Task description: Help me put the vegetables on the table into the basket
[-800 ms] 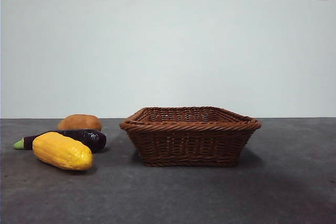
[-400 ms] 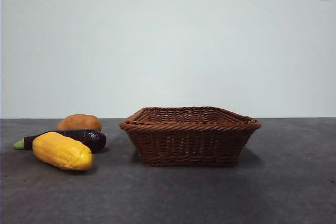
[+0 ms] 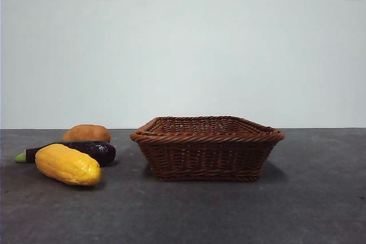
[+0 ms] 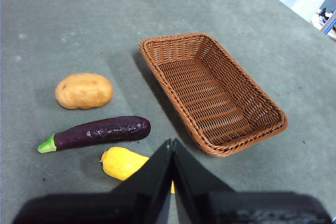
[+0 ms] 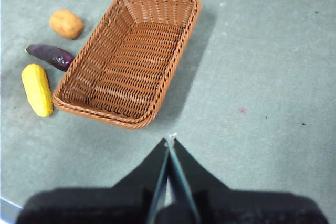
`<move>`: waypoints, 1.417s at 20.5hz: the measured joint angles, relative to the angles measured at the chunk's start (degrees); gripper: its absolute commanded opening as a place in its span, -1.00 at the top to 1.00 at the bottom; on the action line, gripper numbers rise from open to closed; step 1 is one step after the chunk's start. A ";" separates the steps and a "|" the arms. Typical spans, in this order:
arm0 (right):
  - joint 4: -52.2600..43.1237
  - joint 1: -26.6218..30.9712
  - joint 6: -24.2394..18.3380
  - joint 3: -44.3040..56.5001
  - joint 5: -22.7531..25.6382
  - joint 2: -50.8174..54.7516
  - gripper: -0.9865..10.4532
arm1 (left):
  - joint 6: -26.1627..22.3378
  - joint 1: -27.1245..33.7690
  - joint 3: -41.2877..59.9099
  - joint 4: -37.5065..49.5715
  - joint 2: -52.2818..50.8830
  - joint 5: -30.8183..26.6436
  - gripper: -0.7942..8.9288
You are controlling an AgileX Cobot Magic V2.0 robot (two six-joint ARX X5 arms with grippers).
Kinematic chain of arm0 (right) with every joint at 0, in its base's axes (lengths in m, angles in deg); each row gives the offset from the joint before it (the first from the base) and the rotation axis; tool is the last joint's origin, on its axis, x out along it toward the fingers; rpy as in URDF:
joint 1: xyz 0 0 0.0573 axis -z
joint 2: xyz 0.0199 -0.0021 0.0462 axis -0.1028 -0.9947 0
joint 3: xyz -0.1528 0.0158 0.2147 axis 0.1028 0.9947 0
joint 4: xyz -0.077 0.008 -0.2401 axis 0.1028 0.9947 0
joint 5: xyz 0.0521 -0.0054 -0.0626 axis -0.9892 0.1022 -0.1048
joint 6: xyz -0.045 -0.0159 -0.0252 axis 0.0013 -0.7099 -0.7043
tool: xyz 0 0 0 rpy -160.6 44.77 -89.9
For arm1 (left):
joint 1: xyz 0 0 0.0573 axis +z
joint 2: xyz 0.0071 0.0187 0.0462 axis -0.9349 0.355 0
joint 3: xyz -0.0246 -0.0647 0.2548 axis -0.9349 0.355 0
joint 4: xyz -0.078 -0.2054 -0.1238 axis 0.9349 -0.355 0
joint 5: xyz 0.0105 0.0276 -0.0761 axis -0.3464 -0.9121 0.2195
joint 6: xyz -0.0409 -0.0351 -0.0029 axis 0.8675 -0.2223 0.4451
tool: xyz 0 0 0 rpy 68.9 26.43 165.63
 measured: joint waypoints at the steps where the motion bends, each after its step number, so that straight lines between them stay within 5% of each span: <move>1: 0.04 0.00 -0.11 0.00 -0.31 -0.09 0.84 | -0.20 0.00 0.00 -0.39 0.00 0.02 0.85; 5: 0.66 0.00 -0.20 -0.04 -1.95 -0.09 0.80 | -0.55 0.00 0.00 -1.70 0.07 2.38 0.77; 9: 1.31 0.00 -0.17 -0.04 -1.97 -0.09 0.13 | -0.66 0.00 0.00 -1.66 0.13 5.95 -0.37; 11: 1.31 0.00 -0.15 -0.04 -1.97 -0.09 -0.18 | -0.68 0.00 0.00 -1.68 0.13 6.01 -0.40; 22: -4.90 0.00 2.08 -0.24 -5.07 -3.67 -0.17 | -0.74 0.00 -2.14 -2.16 1.62 5.81 -0.40; 29: -12.37 -3.48 5.27 -9.27 -5.75 -24.52 -0.16 | -0.09 0.00 -3.93 -2.16 5.42 5.81 -0.40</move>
